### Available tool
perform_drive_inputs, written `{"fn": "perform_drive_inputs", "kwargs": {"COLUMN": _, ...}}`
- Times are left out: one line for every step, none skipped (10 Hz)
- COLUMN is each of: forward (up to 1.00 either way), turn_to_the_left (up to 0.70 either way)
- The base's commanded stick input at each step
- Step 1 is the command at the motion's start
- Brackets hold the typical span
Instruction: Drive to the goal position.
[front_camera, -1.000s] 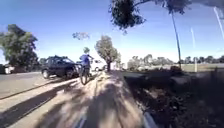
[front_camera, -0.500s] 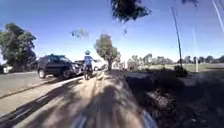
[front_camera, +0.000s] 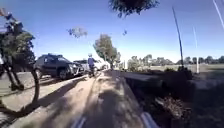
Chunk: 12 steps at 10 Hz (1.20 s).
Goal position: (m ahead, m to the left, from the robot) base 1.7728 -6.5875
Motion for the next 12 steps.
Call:
{"fn": "perform_drive_inputs", "kwargs": {"forward": 0.98, "turn_to_the_left": 0.00}}
{"fn": "perform_drive_inputs", "kwargs": {"forward": 0.98, "turn_to_the_left": 0.00}}
{"fn": "perform_drive_inputs", "kwargs": {"forward": 0.97, "turn_to_the_left": 0.00}}
{"fn": "perform_drive_inputs", "kwargs": {"forward": 0.98, "turn_to_the_left": 0.00}}
{"fn": "perform_drive_inputs", "kwargs": {"forward": 0.97, "turn_to_the_left": 0.00}}
{"fn": "perform_drive_inputs", "kwargs": {"forward": 0.97, "turn_to_the_left": 0.00}}
{"fn": "perform_drive_inputs", "kwargs": {"forward": 0.97, "turn_to_the_left": 0.00}}
{"fn": "perform_drive_inputs", "kwargs": {"forward": 0.97, "turn_to_the_left": 0.00}}
{"fn": "perform_drive_inputs", "kwargs": {"forward": 0.97, "turn_to_the_left": 0.00}}
{"fn": "perform_drive_inputs", "kwargs": {"forward": 0.97, "turn_to_the_left": 0.00}}
{"fn": "perform_drive_inputs", "kwargs": {"forward": 0.97, "turn_to_the_left": 0.00}}
{"fn": "perform_drive_inputs", "kwargs": {"forward": 0.97, "turn_to_the_left": 0.00}}
